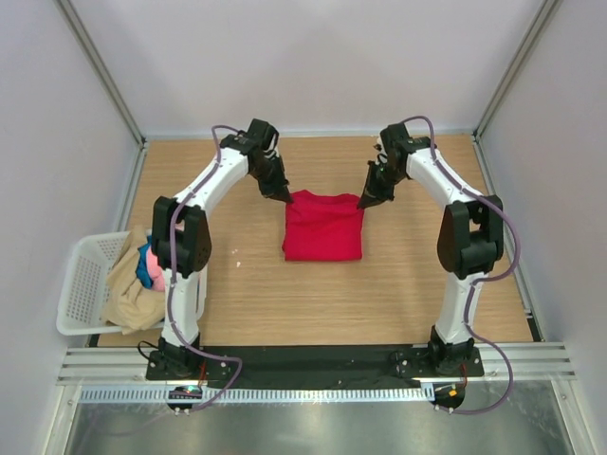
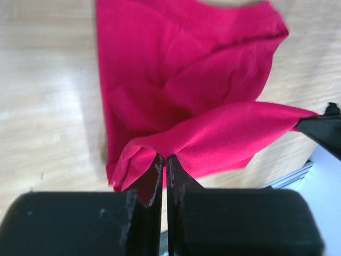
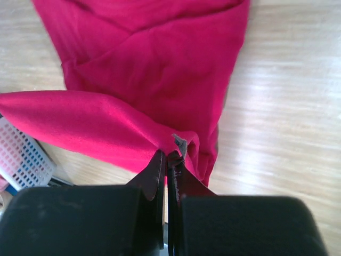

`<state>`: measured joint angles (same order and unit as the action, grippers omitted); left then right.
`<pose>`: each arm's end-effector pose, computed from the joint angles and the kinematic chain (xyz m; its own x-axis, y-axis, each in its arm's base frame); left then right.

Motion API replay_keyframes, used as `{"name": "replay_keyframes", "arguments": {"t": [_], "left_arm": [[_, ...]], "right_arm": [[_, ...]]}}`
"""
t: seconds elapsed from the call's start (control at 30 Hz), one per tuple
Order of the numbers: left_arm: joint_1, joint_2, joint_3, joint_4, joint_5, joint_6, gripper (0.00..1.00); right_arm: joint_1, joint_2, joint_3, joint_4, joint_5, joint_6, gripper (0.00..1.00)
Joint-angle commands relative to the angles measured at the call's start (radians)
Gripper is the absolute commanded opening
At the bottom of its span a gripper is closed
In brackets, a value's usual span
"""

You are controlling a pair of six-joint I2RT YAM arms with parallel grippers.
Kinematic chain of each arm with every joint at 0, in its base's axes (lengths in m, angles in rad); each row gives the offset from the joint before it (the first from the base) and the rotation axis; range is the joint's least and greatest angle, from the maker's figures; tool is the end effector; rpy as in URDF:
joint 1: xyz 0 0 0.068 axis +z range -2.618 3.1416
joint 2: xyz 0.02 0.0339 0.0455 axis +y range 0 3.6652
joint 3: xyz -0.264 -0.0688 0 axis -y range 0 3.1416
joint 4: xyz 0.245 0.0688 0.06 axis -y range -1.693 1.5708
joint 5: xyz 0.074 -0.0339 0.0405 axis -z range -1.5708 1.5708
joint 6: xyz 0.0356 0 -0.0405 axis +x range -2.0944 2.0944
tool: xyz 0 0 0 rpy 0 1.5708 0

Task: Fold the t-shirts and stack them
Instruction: Fold the tshirt

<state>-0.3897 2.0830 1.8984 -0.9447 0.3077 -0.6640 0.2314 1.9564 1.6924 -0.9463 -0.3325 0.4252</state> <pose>0.4097 -0.1799 0.2601 -0.9555 -0.2425 -0.1678 -0.1360 0.8672 -0.4790 0.3959 0.1052 0.2514 -0.9653 0.1731 -0.1953 0.0761 0.9026 0.4237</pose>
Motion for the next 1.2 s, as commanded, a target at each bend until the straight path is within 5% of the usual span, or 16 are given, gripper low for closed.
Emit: {"name": "replay_keyframes", "arguments": {"t": [0.0, 0.4, 0.43, 0.47, 0.63, 0.7, 1.0, 1.17], "left_arm": [[0.025, 0.069, 0.096, 0.092, 0.076, 0.030, 0.00], [0.063, 0.287, 0.308, 0.168, 0.125, -0.032, 0.00], [0.067, 0.293, 0.301, 0.178, 0.122, -0.039, 0.03], [0.086, 0.323, 0.341, 0.150, 0.101, -0.040, 0.22], [0.098, 0.278, 0.363, 0.107, -0.014, -0.025, 0.32], [0.100, 0.229, 0.355, 0.090, -0.056, -0.006, 0.47], [0.072, 0.054, 0.096, 0.153, 0.128, -0.008, 0.45], [0.012, -0.066, -0.160, 0.294, 0.215, -0.009, 0.37]], "right_arm": [[-0.038, 0.057, 0.072, 0.043, -0.030, -0.017, 0.01], [-0.093, 0.266, 0.258, 0.083, -0.098, -0.002, 0.03], [-0.096, 0.283, 0.272, 0.084, -0.114, 0.010, 0.10], [-0.110, 0.330, 0.341, 0.064, -0.111, 0.012, 0.36], [-0.139, 0.363, 0.495, -0.058, 0.001, -0.058, 0.53], [-0.145, 0.349, 0.518, -0.116, 0.026, -0.091, 0.57], [-0.092, 0.030, 0.011, 0.099, -0.164, -0.002, 0.57], [-0.076, -0.050, -0.180, 0.222, -0.217, 0.021, 0.40]]}}
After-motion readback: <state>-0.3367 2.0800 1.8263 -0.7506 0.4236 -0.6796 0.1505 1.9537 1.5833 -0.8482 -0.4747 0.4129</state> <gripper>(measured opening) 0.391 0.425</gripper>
